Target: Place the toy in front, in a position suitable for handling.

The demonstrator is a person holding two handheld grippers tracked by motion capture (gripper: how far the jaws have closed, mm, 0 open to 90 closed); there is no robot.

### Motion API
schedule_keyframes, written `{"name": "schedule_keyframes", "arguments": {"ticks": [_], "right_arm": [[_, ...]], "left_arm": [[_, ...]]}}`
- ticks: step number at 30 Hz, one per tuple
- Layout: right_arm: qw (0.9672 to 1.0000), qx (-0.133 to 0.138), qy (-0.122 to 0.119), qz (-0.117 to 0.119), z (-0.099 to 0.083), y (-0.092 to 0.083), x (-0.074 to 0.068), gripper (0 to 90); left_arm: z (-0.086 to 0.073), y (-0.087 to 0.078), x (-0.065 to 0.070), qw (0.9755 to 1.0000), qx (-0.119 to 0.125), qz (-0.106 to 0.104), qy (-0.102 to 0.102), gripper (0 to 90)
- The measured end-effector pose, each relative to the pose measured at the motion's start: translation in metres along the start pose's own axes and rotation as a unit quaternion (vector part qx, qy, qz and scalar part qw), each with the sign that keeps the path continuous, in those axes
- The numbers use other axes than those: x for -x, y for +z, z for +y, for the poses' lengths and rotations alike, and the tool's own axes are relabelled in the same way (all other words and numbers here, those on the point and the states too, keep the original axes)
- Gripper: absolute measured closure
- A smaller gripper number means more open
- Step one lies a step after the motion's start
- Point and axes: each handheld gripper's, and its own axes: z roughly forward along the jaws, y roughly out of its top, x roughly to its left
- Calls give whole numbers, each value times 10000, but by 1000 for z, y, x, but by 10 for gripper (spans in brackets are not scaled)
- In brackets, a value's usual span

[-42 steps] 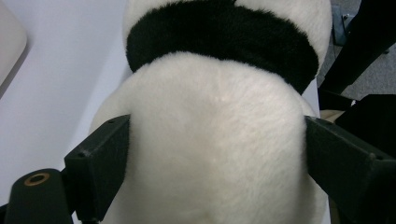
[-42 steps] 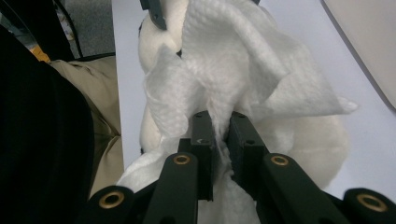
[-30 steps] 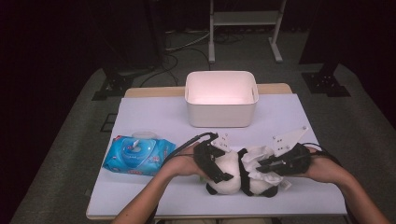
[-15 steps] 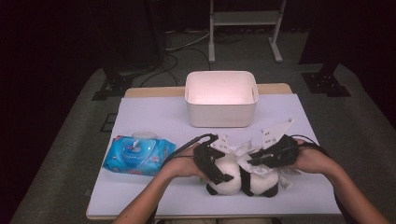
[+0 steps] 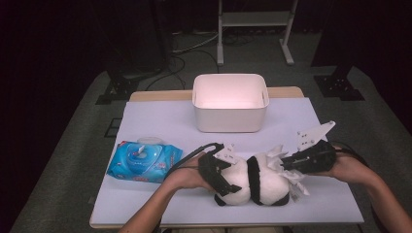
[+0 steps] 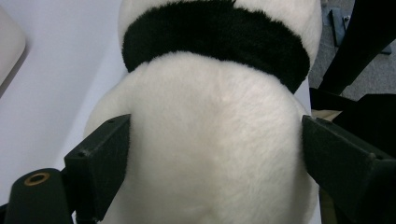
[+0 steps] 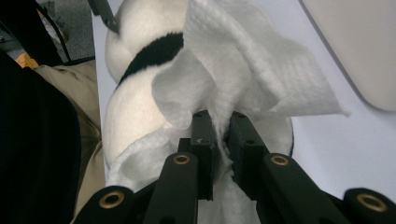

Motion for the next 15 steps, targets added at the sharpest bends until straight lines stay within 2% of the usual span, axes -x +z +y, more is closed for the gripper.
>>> {"name": "schedule_keyframes", "arguments": {"ticks": [4, 6, 7, 12, 13, 15], "right_arm": [[10000, 7, 11, 42, -5, 1, -5, 807], [10000, 17, -2, 55, -5, 1, -6, 807], [10000, 48, -15, 74, -7, 2, -8, 807], [10000, 21, 13, 90, -8, 1, -8, 806], [10000, 19, 4, 88, -8, 1, -8, 807], [9999, 41, -30, 108, -5, 1, -8, 807]], "left_arm": [[4, -3, -4, 9997, 101, -67, -204, 101], [5, -5, -5, 9997, 107, -91, -218, 93], [7, -7, -7, 9999, 50, 15, -154, 93], [8, -5, -11, 9998, -130, -20, -146, 98], [7, -3, -10, 9998, -151, -60, -106, 131], [6, -1, -9, 9998, -152, -52, -96, 142]]}}
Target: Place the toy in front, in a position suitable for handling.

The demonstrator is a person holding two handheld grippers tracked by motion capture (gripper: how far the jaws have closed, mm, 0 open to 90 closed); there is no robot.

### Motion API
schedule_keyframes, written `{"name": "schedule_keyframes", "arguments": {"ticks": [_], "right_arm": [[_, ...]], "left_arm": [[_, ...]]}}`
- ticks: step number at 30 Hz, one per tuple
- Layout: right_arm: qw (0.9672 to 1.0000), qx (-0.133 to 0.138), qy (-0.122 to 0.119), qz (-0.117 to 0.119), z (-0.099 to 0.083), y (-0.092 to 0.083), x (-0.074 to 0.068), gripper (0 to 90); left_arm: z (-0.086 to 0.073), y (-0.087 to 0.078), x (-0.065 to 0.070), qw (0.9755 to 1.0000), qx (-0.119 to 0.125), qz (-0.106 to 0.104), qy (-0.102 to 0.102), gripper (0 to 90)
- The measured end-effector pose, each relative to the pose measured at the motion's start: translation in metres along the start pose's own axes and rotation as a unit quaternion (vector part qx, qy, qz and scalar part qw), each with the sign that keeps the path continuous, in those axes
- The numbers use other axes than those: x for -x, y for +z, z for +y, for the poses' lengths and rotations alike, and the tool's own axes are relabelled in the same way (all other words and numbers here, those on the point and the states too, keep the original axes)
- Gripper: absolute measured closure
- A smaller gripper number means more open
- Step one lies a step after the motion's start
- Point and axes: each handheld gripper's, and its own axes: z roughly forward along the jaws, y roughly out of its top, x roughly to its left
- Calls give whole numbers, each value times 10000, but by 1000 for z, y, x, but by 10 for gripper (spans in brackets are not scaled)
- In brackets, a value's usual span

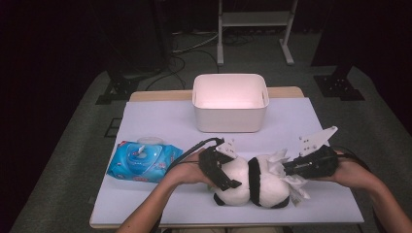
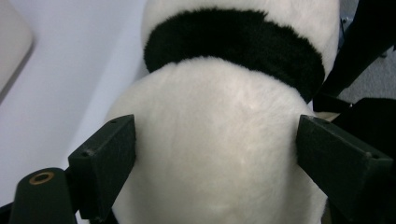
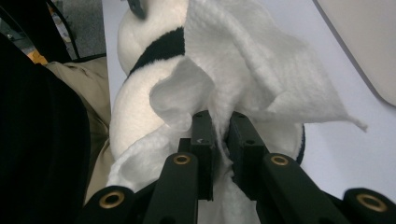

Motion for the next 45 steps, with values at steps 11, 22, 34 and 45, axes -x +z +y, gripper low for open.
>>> {"name": "schedule_keyframes", "arguments": {"ticks": [11, 22, 34, 45], "right_arm": [[9996, -151, -212, 78, 30, 13, 7, 808], [9979, -359, -436, 317, 63, 45, 13, 808], [9988, -376, -187, 239, 53, 36, 27, 807], [9998, -154, 139, 80, 22, 10, 30, 807]], "left_arm": [[0, 0, 6, 9997, -80, 80, 195, 179], [-1, 0, 9, 9995, -80, 101, 277, 178], [-5, 0, 8, 9997, 21, 89, 227, 177], [-6, 0, 6, 9998, 118, 42, 141, 173]]}}
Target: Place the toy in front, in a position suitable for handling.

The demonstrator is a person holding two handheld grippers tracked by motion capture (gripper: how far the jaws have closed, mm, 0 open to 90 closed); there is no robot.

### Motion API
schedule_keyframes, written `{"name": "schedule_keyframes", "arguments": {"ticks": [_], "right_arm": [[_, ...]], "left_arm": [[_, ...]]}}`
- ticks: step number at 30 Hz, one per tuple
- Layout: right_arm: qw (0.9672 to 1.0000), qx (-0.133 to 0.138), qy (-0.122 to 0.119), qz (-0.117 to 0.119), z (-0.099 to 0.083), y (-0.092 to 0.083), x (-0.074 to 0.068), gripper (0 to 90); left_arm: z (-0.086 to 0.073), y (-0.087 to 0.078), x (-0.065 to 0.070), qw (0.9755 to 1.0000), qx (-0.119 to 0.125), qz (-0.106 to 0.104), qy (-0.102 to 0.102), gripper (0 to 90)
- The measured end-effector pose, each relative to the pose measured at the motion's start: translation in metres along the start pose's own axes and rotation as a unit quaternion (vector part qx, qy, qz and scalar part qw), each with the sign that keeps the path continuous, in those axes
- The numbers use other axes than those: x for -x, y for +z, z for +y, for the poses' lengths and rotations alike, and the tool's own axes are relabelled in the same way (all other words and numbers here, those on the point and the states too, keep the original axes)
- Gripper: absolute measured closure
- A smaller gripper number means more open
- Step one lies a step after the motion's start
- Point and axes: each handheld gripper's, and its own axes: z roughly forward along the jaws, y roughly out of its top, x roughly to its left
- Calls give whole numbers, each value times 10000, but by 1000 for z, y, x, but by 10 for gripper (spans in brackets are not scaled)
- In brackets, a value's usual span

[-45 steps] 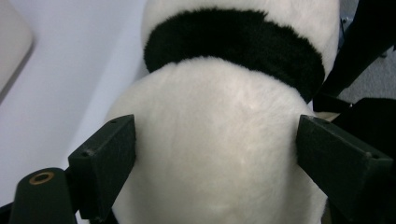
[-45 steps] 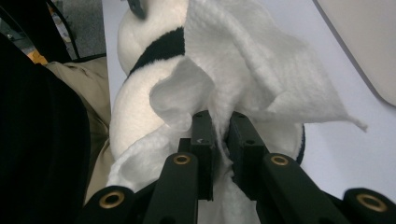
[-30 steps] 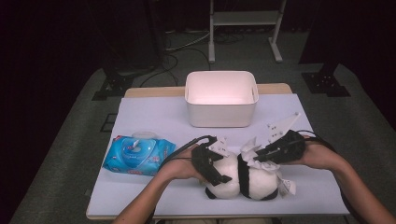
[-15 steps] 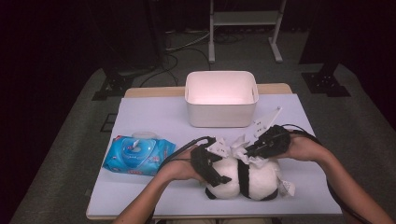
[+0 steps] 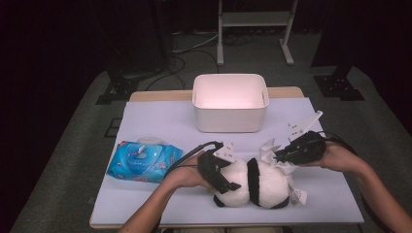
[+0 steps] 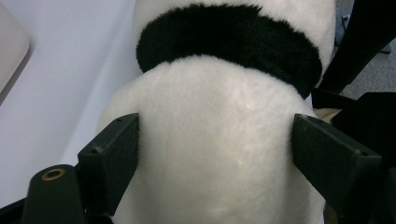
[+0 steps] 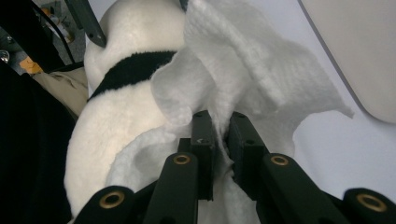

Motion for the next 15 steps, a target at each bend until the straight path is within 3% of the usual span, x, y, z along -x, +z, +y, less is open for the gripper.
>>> {"name": "schedule_keyframes", "arguments": {"ticks": [10, 15], "right_arm": [[9997, 22, 221, -69, -23, -14, 0, 806], [9999, -41, 109, -11, -11, -9, 3, 806]], "left_arm": [[1, 1, 0, 10000, -33, -4, 2, 165], [1, 1, 2, 9999, -83, 67, 56, 161]]}}
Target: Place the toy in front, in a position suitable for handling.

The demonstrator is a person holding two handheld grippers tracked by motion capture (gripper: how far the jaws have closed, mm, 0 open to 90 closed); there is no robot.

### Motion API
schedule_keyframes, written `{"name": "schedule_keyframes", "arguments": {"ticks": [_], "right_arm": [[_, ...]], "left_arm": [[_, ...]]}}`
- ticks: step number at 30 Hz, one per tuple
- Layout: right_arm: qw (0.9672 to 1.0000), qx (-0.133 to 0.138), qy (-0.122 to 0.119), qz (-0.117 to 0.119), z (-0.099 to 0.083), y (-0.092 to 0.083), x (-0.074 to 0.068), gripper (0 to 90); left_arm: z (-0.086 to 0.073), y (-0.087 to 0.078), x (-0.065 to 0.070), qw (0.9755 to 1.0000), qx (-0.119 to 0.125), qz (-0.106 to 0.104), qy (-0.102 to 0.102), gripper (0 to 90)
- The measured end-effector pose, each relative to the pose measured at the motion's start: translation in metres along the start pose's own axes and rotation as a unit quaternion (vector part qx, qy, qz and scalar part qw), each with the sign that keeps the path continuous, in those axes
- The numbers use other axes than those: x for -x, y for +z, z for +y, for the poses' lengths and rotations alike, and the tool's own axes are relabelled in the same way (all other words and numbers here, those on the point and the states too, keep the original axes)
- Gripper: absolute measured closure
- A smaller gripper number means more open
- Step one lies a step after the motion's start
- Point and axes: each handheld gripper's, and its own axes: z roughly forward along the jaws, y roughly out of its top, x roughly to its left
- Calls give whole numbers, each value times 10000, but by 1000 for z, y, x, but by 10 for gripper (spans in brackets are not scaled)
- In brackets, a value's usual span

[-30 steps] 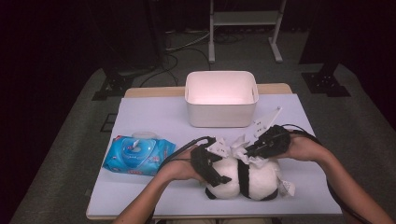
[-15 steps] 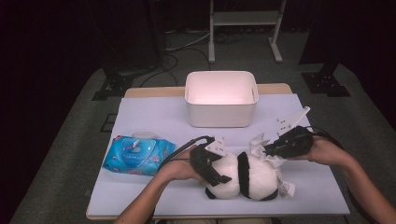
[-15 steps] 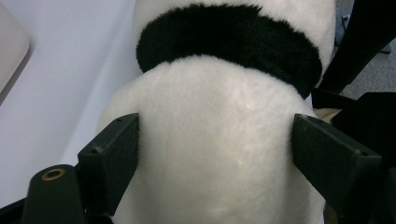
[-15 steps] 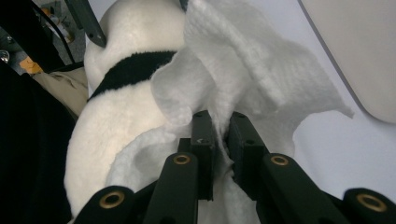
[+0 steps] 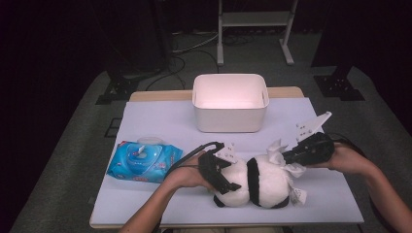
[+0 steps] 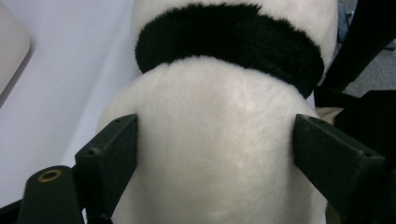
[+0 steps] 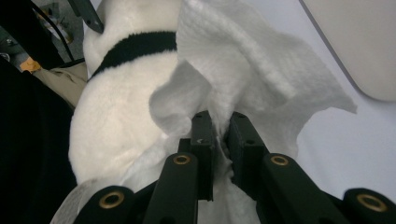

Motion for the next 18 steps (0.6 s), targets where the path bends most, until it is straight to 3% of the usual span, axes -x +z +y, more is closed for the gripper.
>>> {"name": "schedule_keyframes", "arguments": {"ticks": [12, 18], "right_arm": [[9991, -193, -261, 272, 41, 33, 4, 806], [9984, -262, -326, 387, 52, 45, 7, 805]], "left_arm": [[1, 0, 4, 9999, -70, 64, 131, 161], [2, 0, 6, 9997, -103, 104, 199, 161]]}}
